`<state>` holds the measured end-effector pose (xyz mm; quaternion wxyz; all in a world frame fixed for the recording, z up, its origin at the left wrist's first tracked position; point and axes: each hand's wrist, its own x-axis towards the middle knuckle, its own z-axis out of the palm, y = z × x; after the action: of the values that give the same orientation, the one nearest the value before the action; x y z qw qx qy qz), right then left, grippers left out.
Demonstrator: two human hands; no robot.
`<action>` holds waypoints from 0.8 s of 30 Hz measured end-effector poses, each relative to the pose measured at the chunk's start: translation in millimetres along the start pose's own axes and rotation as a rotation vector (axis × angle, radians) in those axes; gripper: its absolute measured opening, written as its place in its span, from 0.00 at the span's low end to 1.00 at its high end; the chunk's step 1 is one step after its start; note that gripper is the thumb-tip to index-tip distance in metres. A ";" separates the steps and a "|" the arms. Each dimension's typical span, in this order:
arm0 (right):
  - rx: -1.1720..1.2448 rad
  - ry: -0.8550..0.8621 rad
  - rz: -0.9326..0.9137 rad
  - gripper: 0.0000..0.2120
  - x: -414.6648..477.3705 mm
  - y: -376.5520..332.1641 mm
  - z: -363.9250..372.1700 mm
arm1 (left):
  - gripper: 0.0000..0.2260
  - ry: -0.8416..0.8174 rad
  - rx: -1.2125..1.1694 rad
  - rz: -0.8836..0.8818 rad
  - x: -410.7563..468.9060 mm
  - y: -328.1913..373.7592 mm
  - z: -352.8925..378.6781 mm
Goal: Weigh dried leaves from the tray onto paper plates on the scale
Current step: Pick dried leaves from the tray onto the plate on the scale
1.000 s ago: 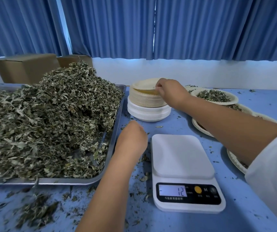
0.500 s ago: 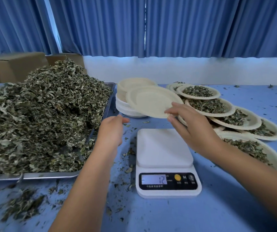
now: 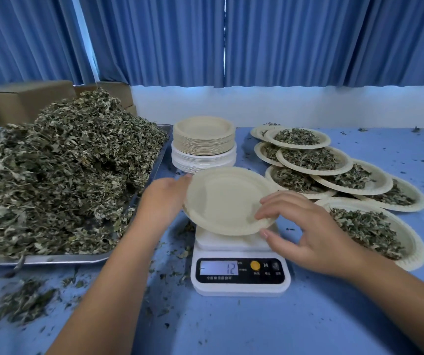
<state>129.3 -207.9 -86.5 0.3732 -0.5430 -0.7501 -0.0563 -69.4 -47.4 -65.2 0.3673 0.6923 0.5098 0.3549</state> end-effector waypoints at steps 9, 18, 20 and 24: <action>0.179 -0.001 0.181 0.13 -4.3 4.2 7.2 | 0.22 -0.041 0.501 0.130 -9.4 -5.0 6.1; 0.253 0.038 0.240 0.12 -3.8 -3.4 10.6 | 0.29 -0.011 0.551 0.032 -3.0 -5.4 4.6; 0.206 0.145 0.227 0.15 -3.5 -1.5 9.4 | 0.28 0.116 0.425 0.097 -4.0 -2.4 1.4; 0.143 0.287 0.219 0.19 -2.5 2.3 8.0 | 0.24 0.278 -0.013 0.090 -7.4 6.5 -6.0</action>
<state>127.7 -205.0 -94.5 0.5178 -0.5798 -0.6278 -0.0385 -73.4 -55.0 -57.4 0.2814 0.6563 0.5218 0.4668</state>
